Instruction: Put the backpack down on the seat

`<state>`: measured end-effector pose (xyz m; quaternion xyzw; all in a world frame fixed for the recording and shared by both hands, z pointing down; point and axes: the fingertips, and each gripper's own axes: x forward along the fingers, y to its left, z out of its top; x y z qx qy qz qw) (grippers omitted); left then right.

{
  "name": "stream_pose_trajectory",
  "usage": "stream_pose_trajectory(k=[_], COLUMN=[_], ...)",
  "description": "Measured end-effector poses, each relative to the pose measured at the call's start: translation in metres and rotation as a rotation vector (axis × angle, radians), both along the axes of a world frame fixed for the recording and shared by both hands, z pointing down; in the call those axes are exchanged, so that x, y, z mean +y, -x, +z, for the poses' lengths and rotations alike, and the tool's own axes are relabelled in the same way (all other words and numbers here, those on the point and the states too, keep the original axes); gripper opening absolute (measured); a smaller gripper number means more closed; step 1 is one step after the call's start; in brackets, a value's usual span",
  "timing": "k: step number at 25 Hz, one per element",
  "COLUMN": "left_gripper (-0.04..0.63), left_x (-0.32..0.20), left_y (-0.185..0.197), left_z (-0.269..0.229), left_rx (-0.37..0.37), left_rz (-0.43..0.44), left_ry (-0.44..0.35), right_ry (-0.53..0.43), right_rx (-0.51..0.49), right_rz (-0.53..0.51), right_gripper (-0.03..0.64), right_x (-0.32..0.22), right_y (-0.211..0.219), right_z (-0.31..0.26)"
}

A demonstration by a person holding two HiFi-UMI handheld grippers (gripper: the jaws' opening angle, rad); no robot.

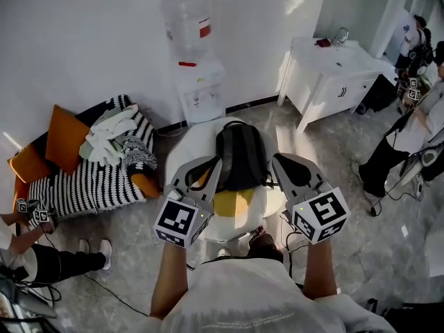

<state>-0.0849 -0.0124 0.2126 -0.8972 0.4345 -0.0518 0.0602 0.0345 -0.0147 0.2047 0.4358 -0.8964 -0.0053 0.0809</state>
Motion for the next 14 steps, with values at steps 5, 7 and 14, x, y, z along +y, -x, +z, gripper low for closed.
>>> stream_pose_trajectory(k=[5, 7, 14], left_gripper=[-0.006, -0.006, -0.006], left_x=[-0.004, -0.005, -0.008], left_y=[-0.004, -0.006, -0.006], left_z=[0.004, 0.005, 0.01], left_rx=[-0.002, -0.003, 0.001], left_rz=[0.008, 0.01, 0.005], left_ry=[0.014, 0.016, 0.029], right_ry=[0.016, 0.022, 0.037], right_rx=[0.006, 0.009, 0.017], right_rz=[0.005, 0.007, 0.002], right_gripper=[0.002, 0.002, 0.002], right_x=[-0.004, -0.005, -0.007], right_y=[-0.003, -0.005, -0.006], right_z=[0.006, 0.009, 0.014])
